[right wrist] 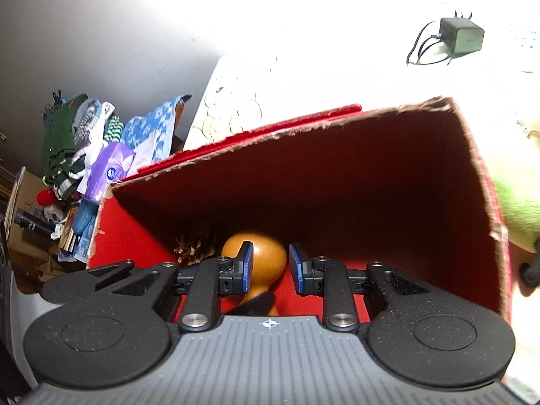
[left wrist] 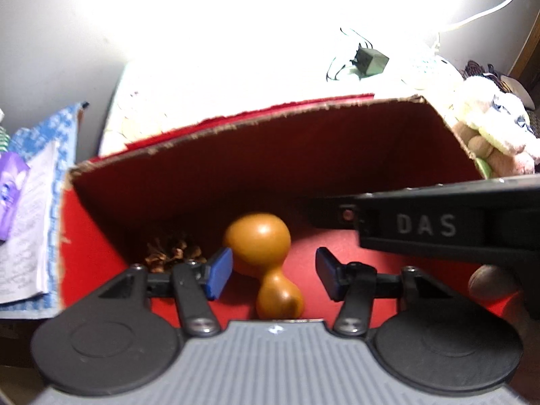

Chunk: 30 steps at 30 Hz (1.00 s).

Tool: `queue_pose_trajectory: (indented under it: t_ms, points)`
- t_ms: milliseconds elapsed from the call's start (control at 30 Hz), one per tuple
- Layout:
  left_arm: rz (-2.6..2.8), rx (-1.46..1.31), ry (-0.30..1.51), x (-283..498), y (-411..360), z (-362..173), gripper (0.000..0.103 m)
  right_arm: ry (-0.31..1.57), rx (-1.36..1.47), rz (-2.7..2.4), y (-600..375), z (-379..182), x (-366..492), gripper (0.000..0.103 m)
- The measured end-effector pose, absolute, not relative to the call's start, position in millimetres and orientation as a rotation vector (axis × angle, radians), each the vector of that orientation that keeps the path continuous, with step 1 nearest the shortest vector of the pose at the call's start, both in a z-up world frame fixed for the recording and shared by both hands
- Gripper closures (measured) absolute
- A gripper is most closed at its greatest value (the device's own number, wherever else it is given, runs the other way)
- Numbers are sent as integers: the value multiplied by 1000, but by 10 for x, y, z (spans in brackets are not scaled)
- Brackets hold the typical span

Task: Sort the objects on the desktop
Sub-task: 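Open the right gripper and withdraw it from the red box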

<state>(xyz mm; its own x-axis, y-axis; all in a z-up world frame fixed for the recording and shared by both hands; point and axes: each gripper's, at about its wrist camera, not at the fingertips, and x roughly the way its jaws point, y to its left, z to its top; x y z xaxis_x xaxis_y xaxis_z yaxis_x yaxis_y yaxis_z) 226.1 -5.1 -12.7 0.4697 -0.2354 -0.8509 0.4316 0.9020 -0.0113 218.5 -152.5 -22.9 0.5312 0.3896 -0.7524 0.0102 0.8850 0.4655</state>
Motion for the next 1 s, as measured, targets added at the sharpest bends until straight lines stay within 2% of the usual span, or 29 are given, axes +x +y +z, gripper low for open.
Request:
queue_pose_trajectory:
  t_ms: [133, 267, 333, 433, 500, 533, 733, 833, 1000]
  points:
    - [-375, 246, 946, 2104, -23, -3, 43, 938, 440, 227, -1546, -126, 2067, 76]
    - [-345, 238, 916, 1985, -11, 66, 31, 864, 423, 228, -1536, -11, 1933, 76]
    - [-321, 240, 898, 1968, -63, 62, 28, 832, 389, 226, -1509, 47, 1872, 75]
    - [-294, 227, 877, 1842, -14, 175, 22, 782, 344, 214, -1470, 108, 1779, 69]
    - [-272, 221, 859, 1752, 31, 248, 12, 756, 332, 207, -1479, 139, 1712, 65]
    - [-262, 220, 850, 1732, 41, 269, 11, 744, 331, 207, -1491, 155, 1675, 63]
    - [-232, 213, 826, 1532, -14, 413, 11, 632, 337, 189, -1595, 274, 1431, 62]
    - [-198, 222, 805, 1427, -72, 477, 11, 598, 332, 211, -1659, 336, 1317, 55]
    - [-165, 191, 789, 1266, -135, 561, 12, 597, 347, 277, -1775, 385, 1181, 54]
